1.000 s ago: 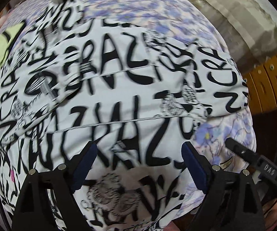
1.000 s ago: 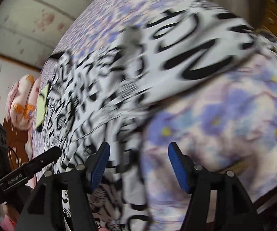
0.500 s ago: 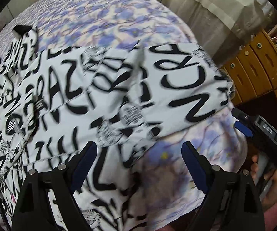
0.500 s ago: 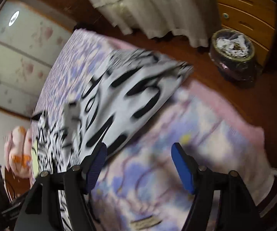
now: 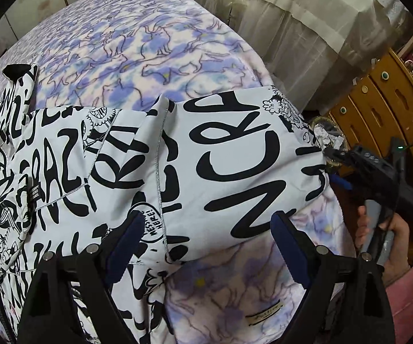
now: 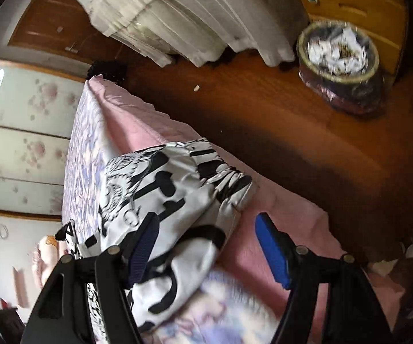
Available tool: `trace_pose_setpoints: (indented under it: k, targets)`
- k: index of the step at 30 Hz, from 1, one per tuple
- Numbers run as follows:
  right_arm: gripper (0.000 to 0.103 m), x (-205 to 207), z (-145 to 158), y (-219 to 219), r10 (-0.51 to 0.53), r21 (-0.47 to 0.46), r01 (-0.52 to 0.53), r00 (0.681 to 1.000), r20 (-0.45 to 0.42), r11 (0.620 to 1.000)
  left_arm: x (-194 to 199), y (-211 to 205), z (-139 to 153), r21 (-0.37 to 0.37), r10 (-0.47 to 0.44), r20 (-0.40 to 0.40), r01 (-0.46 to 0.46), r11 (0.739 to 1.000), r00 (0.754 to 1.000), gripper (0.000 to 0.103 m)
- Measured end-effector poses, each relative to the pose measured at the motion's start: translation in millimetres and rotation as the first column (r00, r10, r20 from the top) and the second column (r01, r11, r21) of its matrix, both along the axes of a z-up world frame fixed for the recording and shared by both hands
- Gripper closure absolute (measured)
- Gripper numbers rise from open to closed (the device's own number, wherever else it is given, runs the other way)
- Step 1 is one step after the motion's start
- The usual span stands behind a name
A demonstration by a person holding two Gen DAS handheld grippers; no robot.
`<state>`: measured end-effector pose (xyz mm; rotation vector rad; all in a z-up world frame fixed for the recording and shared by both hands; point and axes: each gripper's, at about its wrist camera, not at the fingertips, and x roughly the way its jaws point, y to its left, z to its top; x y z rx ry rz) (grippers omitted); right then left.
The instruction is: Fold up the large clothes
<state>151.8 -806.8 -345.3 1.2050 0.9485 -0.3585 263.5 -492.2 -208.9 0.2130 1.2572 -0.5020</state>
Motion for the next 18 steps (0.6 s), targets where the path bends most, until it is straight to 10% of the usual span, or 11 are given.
trace_pose_setpoints:
  k: [6,14,18]
  targets:
    - [0.037,2,-29,-3,-0.104,0.155,0.101,0.994,0.013,0.983,0,3,-3,0.007,0.003,-0.011,-0.003,1.000,1.000,0.015]
    - [0.088,1,-36,-10,-0.198,0.247,0.184,0.980,0.035,0.951,5,23,3,0.000,0.041,-0.001,-0.041,0.999,0.999,0.015]
    - [0.094,1,-12,-6,-0.209,0.181,0.194,0.976,0.064,0.964,5,37,10,-0.012,0.057,0.014,-0.057,0.998,0.998,0.015]
